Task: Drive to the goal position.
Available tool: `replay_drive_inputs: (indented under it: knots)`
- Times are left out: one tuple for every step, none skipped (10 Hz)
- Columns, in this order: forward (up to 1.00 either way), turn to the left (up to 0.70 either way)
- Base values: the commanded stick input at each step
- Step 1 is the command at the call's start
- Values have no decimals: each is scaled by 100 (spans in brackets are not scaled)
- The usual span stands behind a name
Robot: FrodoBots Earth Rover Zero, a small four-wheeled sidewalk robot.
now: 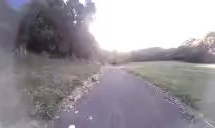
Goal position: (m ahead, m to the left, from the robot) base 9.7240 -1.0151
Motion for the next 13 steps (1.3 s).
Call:
replay_drive_inputs:
  knots:
    - [70, -14]
    - [70, -14]
    - [70, -14]
    - [70, -14]
    - [70, -14]
    - [70, -14]
    - [70, -10]
    - [70, 0]
    - [70, 0]
    - [70, 0]
    - [70, 0]
    - [70, 0]
    - [70, 0]
